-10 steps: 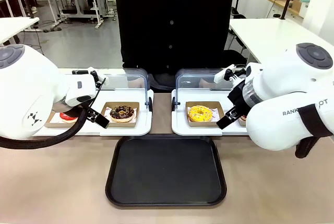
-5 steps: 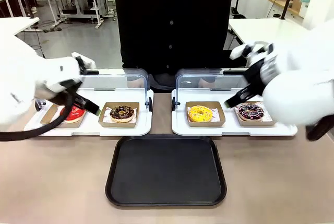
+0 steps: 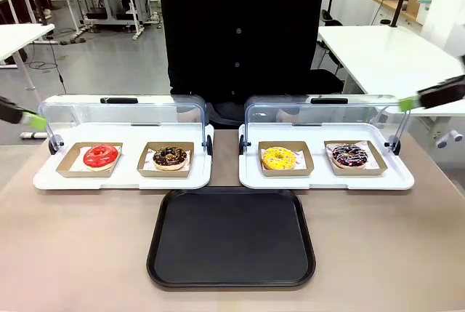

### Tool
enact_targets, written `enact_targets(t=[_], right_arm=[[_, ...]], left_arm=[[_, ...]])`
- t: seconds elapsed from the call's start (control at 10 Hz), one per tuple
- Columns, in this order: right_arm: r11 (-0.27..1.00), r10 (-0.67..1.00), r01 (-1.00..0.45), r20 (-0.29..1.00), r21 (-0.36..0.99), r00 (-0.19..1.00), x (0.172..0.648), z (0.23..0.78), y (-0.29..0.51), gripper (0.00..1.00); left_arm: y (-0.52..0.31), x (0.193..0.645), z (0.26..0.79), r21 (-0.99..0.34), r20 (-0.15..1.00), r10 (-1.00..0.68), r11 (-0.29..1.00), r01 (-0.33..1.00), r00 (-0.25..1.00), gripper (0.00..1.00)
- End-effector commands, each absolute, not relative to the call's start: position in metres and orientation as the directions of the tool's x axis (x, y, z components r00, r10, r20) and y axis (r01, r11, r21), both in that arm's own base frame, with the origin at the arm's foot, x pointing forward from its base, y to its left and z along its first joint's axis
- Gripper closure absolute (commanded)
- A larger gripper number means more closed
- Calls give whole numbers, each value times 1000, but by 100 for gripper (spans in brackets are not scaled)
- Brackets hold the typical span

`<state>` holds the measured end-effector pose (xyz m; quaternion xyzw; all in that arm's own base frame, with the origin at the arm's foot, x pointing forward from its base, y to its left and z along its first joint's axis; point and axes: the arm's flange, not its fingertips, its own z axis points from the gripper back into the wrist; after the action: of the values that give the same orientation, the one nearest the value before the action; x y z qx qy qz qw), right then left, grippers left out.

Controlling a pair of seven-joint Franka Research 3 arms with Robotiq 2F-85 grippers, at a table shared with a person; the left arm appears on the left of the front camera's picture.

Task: Move the fourth donut from the left to the tray.
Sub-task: Pick up the Paper togo box containing the Donut indicated by the person and place it on the Handle tray.

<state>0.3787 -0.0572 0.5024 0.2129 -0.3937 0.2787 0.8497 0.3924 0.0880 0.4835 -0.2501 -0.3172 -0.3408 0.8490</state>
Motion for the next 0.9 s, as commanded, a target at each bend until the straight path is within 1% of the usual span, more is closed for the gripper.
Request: enact_targets(t=[0.0, 0.3, 0.4, 0.6, 0.8], right_arm=[[684, 256, -698, 827, 211, 501, 390, 496, -109, 0], [626, 199, -747, 881, 223, 429, 384, 487, -167, 0], [608, 171, -763, 903, 219, 395, 383, 488, -182, 0], [592, 128, -768, 913, 244, 388, 386, 482, -200, 0], [584, 101, -767, 913, 267, 394, 390, 477, -206, 0]], left_arm=[[132, 405, 477, -252, 742, -420, 548, 798, 523, 0], [184, 409, 466, -253, 824, -358, 463, 849, 440, 0], [192, 414, 465, -224, 857, -332, 447, 866, 393, 0], [188, 401, 466, -165, 890, -313, 457, 874, 332, 0], [185, 394, 465, -163, 905, -282, 460, 873, 317, 0]])
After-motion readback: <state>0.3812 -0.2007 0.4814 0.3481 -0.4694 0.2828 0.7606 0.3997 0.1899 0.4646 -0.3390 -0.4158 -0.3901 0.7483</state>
